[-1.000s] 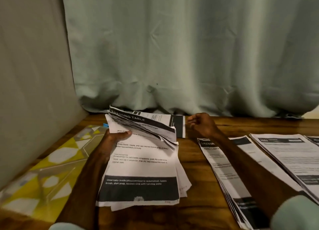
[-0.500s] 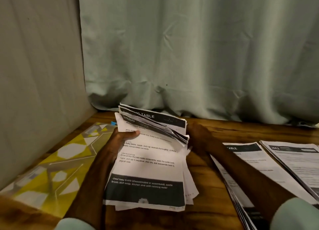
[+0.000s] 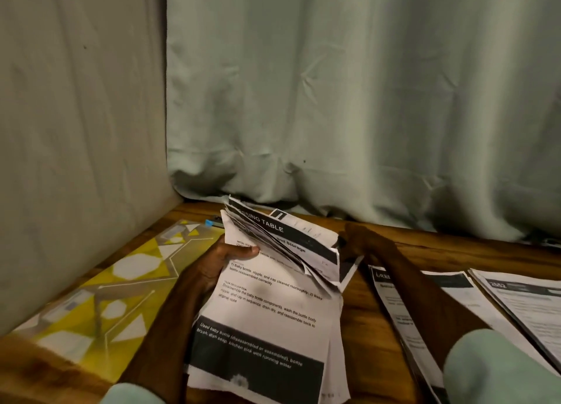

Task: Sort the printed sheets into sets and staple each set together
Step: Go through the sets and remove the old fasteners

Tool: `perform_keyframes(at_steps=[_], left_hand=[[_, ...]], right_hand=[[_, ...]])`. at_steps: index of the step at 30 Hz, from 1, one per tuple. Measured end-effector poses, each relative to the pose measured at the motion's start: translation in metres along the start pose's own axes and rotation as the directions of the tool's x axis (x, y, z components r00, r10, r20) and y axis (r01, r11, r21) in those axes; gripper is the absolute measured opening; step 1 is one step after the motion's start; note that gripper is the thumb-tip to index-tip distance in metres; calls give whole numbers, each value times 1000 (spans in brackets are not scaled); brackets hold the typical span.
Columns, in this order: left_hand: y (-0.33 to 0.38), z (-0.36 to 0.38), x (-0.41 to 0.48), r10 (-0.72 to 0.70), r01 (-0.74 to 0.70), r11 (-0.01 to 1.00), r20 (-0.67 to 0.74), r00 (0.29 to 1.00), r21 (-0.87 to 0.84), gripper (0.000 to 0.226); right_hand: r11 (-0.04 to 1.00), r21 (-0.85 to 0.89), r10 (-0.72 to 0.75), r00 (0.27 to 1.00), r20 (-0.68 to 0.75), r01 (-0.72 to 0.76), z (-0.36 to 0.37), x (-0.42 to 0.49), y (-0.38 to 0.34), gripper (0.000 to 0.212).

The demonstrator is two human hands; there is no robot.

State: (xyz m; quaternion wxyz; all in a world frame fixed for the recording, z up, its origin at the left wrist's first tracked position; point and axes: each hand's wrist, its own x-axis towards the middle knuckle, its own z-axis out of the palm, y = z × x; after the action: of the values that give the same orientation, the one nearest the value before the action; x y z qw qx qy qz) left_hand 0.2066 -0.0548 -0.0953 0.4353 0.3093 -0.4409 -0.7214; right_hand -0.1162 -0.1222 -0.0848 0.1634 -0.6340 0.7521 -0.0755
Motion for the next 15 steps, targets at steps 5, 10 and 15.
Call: perform_keyframes(at_steps=[5,10,15], left_hand=[[-1,-7,5,-10,11,1000,-35,999,21,71],[-1,-7,5,-5,6,1000,-46,999,15,72],[-1,-12,6,-14,15,1000,-80,997,16,86]], right_hand=[[998,60,15,1000,-7,-14,-2,9,-1,49],[980,194,-29,994,-104,49,10,17,3,32],[815,554,-97,982,-159,171,-1,3,1,15]])
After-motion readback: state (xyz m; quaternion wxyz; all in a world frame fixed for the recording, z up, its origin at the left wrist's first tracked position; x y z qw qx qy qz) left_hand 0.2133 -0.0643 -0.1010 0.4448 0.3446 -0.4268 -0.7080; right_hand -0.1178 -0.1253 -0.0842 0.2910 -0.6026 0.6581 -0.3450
